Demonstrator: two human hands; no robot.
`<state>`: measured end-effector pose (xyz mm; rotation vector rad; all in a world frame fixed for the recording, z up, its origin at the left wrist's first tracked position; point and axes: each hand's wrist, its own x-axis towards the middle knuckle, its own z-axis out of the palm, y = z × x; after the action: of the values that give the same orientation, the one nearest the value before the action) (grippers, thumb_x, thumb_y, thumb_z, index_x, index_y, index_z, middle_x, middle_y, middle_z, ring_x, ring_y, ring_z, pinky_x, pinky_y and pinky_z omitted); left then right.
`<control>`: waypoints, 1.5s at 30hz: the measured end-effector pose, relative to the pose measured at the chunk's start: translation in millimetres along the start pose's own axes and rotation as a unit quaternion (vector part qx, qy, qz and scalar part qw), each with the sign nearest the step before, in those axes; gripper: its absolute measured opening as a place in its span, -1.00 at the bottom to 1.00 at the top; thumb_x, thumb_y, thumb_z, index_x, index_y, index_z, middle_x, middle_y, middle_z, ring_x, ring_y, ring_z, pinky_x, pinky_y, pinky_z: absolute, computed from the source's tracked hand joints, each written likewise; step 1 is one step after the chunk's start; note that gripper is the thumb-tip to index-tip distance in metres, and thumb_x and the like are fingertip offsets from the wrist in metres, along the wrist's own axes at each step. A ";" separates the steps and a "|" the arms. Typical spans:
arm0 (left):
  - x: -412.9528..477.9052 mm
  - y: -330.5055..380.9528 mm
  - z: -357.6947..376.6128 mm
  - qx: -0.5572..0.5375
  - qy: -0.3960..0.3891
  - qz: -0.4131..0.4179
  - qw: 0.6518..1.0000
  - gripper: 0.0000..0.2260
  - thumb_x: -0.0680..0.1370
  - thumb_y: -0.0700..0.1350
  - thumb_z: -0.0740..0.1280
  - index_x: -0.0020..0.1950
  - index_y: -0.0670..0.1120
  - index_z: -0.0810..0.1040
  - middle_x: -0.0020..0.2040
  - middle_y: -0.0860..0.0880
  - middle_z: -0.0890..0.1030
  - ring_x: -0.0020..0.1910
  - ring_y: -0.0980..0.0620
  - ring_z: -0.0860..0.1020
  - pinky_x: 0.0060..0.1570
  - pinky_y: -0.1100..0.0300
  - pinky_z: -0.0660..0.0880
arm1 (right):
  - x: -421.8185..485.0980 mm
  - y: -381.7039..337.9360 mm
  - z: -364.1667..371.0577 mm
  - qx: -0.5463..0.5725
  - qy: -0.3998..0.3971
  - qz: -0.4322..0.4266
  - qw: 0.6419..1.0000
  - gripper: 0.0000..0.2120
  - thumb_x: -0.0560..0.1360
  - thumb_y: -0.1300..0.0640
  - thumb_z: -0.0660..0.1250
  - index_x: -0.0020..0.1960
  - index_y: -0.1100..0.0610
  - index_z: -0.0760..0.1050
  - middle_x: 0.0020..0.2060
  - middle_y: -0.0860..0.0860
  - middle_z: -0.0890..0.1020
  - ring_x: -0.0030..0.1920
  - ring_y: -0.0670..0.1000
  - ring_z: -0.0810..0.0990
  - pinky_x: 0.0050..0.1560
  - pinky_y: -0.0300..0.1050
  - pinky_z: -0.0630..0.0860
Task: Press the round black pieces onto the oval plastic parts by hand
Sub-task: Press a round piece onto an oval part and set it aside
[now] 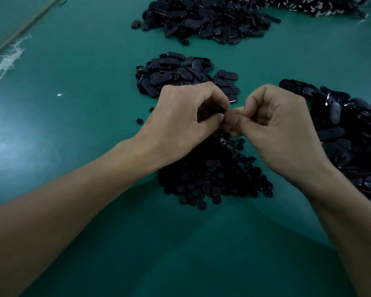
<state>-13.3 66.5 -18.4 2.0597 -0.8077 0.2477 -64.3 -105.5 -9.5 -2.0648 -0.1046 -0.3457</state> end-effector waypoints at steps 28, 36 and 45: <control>4.3 -1.2 0.6 -0.216 -0.025 -0.152 0.964 -0.83 0.49 -0.28 0.50 -0.02 -0.03 0.66 -0.21 -0.06 0.72 -0.25 -0.02 0.72 -0.16 0.21 0.65 | 5.2 12.7 -2.7 -0.003 -0.007 0.003 1.000 -0.85 0.45 0.15 0.50 -0.09 -0.10 0.63 -0.24 -0.07 0.72 -0.18 -0.06 0.71 -0.01 0.02 0.67; 3.5 -5.8 1.4 -0.175 -0.004 -0.116 0.978 -0.81 0.48 -0.23 0.53 -0.10 0.08 0.66 -0.26 0.02 0.72 -0.30 0.05 0.71 -0.18 0.20 0.65 | 4.5 6.1 1.7 -0.061 0.006 0.016 0.998 -0.88 0.48 0.11 0.45 -0.12 -0.11 0.58 -0.27 -0.13 0.68 -0.22 -0.13 0.67 -0.06 -0.03 0.65; 4.6 -10.4 0.1 -0.158 -0.009 -0.079 0.984 -0.86 0.45 -0.18 0.54 -0.11 0.06 0.68 -0.29 0.02 0.71 -0.33 0.03 0.69 -0.23 0.14 0.66 | 3.5 0.9 -1.3 -0.051 -0.011 0.016 0.999 -0.83 0.49 0.19 0.48 -0.10 -0.08 0.59 -0.26 -0.09 0.68 -0.21 -0.08 0.68 -0.05 0.02 0.65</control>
<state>-3.3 68.5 -23.4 1.8147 -0.6442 0.0115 -61.0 -107.3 -8.7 -2.1684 -0.0682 -0.3150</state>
